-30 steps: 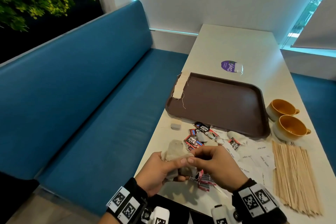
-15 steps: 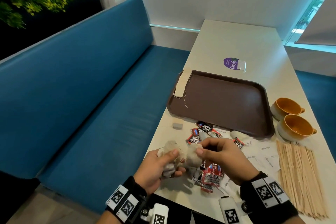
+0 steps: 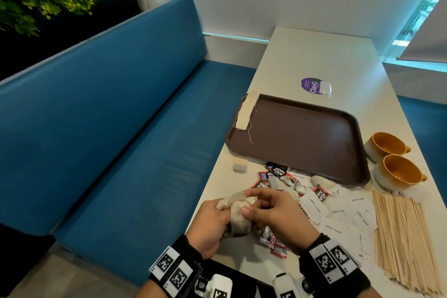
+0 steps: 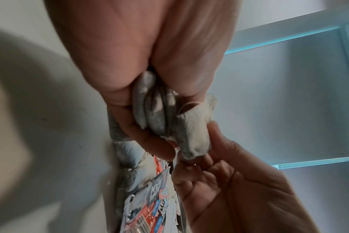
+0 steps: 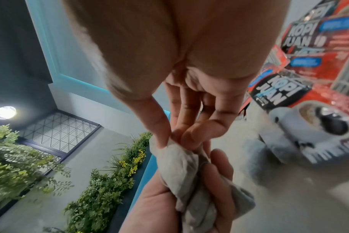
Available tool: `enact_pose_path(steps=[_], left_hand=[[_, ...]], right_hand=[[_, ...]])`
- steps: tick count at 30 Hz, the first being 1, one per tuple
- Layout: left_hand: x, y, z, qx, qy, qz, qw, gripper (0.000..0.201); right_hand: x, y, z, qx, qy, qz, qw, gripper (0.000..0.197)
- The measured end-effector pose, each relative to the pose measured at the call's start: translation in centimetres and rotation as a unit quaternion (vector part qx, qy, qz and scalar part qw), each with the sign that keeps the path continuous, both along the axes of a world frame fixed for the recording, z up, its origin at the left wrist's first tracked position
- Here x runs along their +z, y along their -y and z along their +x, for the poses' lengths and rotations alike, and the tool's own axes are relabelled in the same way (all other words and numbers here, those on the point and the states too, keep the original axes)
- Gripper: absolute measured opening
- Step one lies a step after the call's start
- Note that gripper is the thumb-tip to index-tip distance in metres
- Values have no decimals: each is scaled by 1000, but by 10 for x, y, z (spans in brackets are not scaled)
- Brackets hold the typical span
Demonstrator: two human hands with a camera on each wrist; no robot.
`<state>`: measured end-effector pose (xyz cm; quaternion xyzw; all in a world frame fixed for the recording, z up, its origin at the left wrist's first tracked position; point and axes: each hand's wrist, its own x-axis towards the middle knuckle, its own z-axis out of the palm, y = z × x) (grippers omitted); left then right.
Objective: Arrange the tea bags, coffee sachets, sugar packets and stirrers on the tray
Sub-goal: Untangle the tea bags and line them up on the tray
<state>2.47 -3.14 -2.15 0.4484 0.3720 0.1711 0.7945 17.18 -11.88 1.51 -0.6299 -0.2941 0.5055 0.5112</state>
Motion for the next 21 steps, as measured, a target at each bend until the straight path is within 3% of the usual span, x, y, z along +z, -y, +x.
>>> enact_pose_path(steps=[3, 7, 11, 15, 21], left_hand=[[4, 1, -1, -28, 13, 16, 999, 28], [1, 0, -1, 8, -15, 30, 999, 29], [0, -2, -3, 2, 1, 13, 1000, 14], [-4, -4, -5, 9, 38, -31, 999, 32], [-10, -7, -5, 64, 9, -51, 997, 26]], right_hand=[[-1, 1, -4, -24, -7, 14, 1000, 18], [3, 3, -7, -36, 35, 37, 998, 10], [1, 4, -4, -43, 55, 45, 997, 8], [-1, 4, 8, -88, 108, 57, 989, 6], [1, 5, 25, -119, 67, 81, 987, 4]])
